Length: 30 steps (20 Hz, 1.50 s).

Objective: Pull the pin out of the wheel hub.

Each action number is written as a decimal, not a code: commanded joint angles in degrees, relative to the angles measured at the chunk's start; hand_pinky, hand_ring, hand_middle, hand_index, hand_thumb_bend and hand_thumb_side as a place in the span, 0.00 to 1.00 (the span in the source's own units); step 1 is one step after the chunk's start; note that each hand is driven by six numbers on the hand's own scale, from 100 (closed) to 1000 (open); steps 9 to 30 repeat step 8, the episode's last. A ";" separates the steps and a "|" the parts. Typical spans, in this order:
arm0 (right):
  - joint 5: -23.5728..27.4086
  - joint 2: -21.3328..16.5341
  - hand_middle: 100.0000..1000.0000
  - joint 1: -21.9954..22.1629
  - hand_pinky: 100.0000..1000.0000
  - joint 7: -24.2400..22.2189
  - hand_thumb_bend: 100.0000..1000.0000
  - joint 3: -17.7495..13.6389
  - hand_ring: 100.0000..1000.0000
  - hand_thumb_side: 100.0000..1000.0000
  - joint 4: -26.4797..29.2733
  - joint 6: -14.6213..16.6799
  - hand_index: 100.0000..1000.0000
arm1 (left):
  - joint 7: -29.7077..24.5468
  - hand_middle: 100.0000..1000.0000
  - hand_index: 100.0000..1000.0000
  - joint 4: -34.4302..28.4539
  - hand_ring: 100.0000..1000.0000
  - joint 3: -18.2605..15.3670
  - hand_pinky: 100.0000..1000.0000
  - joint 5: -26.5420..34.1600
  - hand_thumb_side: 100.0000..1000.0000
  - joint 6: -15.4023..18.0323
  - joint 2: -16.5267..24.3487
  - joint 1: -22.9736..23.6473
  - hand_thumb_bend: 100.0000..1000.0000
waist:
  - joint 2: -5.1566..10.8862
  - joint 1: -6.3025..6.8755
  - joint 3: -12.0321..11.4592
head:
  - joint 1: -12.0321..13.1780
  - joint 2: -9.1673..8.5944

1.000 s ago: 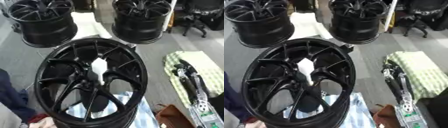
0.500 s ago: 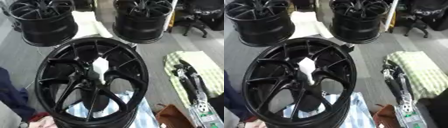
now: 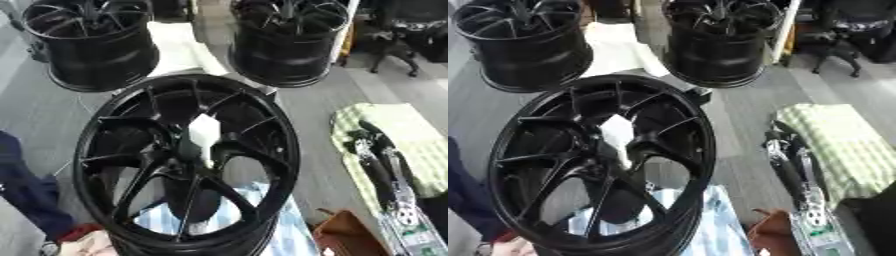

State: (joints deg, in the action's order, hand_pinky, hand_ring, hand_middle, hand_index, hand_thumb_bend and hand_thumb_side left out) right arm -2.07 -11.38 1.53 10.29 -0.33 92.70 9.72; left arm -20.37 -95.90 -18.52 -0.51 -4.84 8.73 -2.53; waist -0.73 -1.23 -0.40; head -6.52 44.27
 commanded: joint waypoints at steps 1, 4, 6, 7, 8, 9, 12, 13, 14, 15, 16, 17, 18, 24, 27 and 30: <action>0.22 -0.69 0.68 -0.53 0.73 -0.18 0.02 -0.01 0.66 0.63 0.93 0.01 0.88 | -0.43 0.56 0.85 -0.64 1.00 0.32 0.61 -0.05 0.90 0.26 0.47 -0.41 0.00 | 0.16 -0.01 -0.08 | 0.19 -0.15; 0.23 -0.66 0.68 -0.55 0.73 -0.30 0.02 0.08 0.66 0.63 0.94 0.03 0.88 | -0.68 0.56 0.85 -0.63 1.00 0.40 0.61 0.23 0.90 0.40 0.32 -0.22 0.00 | 0.16 0.00 -0.06 | 0.24 -0.15; 0.24 -0.67 0.68 -0.53 0.73 -0.31 0.02 0.06 0.66 0.62 0.95 0.03 0.88 | -0.81 0.56 0.84 -0.61 1.00 0.46 0.61 0.32 0.90 0.44 0.30 -0.23 0.00 | 0.16 -0.03 -0.07 | 0.15 -0.15; 0.24 -0.68 0.68 -0.51 0.73 -0.31 0.02 0.06 0.66 0.62 0.95 0.02 0.88 | -0.85 0.56 0.84 -0.62 1.00 0.48 0.61 0.36 0.90 0.45 0.28 -0.24 0.00 | 0.17 -0.04 -0.08 | 0.21 -0.15; 0.23 -0.67 0.68 -0.51 0.73 -0.36 0.02 0.10 0.66 0.62 0.94 0.02 0.88 | -0.92 0.56 0.84 -0.65 1.00 0.53 0.61 0.42 0.90 0.48 0.24 -0.21 0.00 | 0.16 -0.02 -0.07 | 0.39 -0.15; 0.23 -0.67 0.68 -0.51 0.73 -0.36 0.02 0.10 0.66 0.62 0.94 0.02 0.88 | -0.92 0.56 0.84 -0.65 1.00 0.53 0.61 0.42 0.90 0.48 0.24 -0.21 0.00 | 0.16 -0.02 -0.07 | 0.39 -0.15; 0.23 -0.67 0.68 -0.51 0.73 -0.36 0.02 0.10 0.66 0.62 0.94 0.02 0.88 | -0.92 0.56 0.84 -0.65 1.00 0.53 0.61 0.42 0.90 0.48 0.24 -0.21 0.00 | 0.16 -0.02 -0.07 | 0.39 -0.15; 0.23 -0.67 0.68 -0.51 0.73 -0.36 0.02 0.10 0.66 0.62 0.94 0.02 0.88 | -0.92 0.56 0.84 -0.65 1.00 0.53 0.61 0.42 0.90 0.48 0.24 -0.21 0.00 | 0.16 -0.02 -0.07 | 0.39 -0.15; 0.23 -0.67 0.68 -0.51 0.73 -0.36 0.02 0.10 0.66 0.62 0.94 0.02 0.88 | -0.92 0.56 0.84 -0.65 1.00 0.53 0.61 0.42 0.90 0.48 0.24 -0.21 0.00 | 0.16 -0.02 -0.07 | 0.39 -0.15; 0.23 -0.67 0.68 -0.51 0.73 -0.36 0.02 0.10 0.66 0.62 0.94 0.02 0.88 | -0.92 0.56 0.84 -0.65 1.00 0.53 0.61 0.42 0.90 0.48 0.24 -0.21 0.00 | 0.16 -0.02 -0.07 | 0.39 -0.15; 0.23 -0.67 0.68 -0.51 0.73 -0.36 0.02 0.10 0.66 0.62 0.94 0.02 0.88 | -0.92 0.56 0.84 -0.65 1.00 0.53 0.61 0.42 0.90 0.48 0.24 -0.21 0.00 | 0.16 -0.02 -0.07 | 0.39 -0.15; 0.23 -0.67 0.68 -0.51 0.73 -0.36 0.02 0.10 0.66 0.62 0.94 0.02 0.88 | -0.92 0.56 0.84 -0.65 1.00 0.53 0.61 0.42 0.90 0.48 0.24 -0.21 0.00 | 0.16 -0.02 -0.07 | 0.39 -0.15; 0.23 -0.67 0.68 -0.51 0.73 -0.36 0.02 0.10 0.66 0.62 0.94 0.02 0.88 | -0.92 0.56 0.84 -0.65 1.00 0.53 0.61 0.42 0.90 0.48 0.24 -0.21 0.00 | 0.16 -0.02 -0.07 | 0.39 -0.15; 0.23 -0.67 0.68 -0.51 0.73 -0.36 0.02 0.10 0.66 0.62 0.94 0.02 0.88 | -0.92 0.56 0.84 -0.65 1.00 0.53 0.61 0.42 0.90 0.48 0.24 -0.21 0.00 | 0.16 -0.02 -0.07 | 0.39 -0.15; 0.23 -0.67 0.68 -0.51 0.73 -0.36 0.02 0.10 0.66 0.62 0.94 0.02 0.88 | -0.92 0.56 0.84 -0.65 1.00 0.53 0.61 0.42 0.90 0.48 0.24 -0.21 0.00 | 0.16 -0.02 -0.07 | 0.39 -0.15; 0.23 -0.67 0.68 -0.51 0.73 -0.36 0.02 0.10 0.66 0.62 0.94 0.02 0.88 | -0.92 0.56 0.84 -0.65 1.00 0.53 0.61 0.42 0.90 0.48 0.24 -0.21 0.00 | 0.16 -0.02 -0.07 | 0.39 -0.15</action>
